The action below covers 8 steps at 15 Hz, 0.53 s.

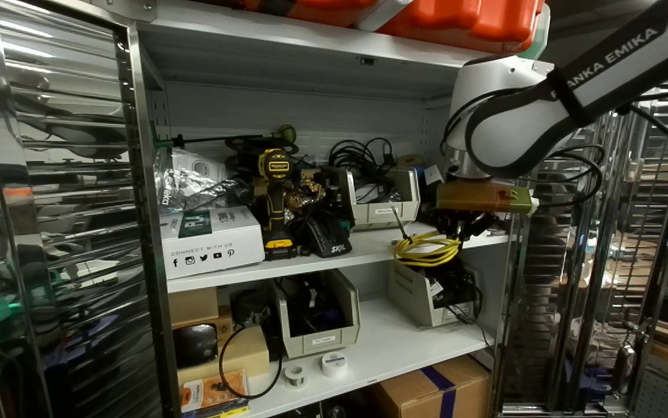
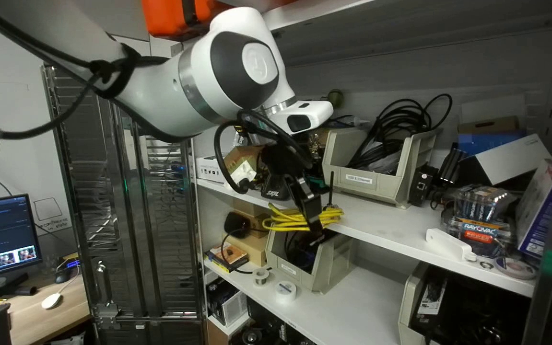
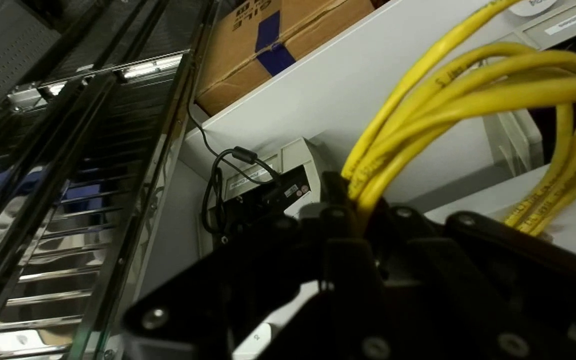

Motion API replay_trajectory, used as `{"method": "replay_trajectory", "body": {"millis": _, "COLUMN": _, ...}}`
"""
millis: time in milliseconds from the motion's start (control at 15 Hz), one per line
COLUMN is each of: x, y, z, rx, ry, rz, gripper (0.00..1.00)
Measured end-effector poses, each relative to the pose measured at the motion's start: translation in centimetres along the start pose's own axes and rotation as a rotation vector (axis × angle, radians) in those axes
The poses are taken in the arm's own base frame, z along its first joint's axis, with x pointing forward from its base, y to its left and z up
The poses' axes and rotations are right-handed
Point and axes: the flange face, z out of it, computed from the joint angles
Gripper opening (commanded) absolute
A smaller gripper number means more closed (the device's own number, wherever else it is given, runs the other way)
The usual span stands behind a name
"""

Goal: Pick up the yellow cable and put it in the cable storage object

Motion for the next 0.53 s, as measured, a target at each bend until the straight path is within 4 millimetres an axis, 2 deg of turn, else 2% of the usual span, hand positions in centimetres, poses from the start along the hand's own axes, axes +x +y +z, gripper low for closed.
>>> {"method": "replay_trajectory", "body": {"millis": 200, "x": -0.2, "y": 1.3, "z": -1.9, "rx": 0.019, "ry": 0.025, "rz": 0.077, "gripper": 0.02}}
{"method": "replay_trajectory", "body": {"millis": 533, "x": 1.3, "y": 3.1, "z": -4.9, "rx": 0.096, "ry": 0.105, "rz": 0.251, "gripper": 0.02}}
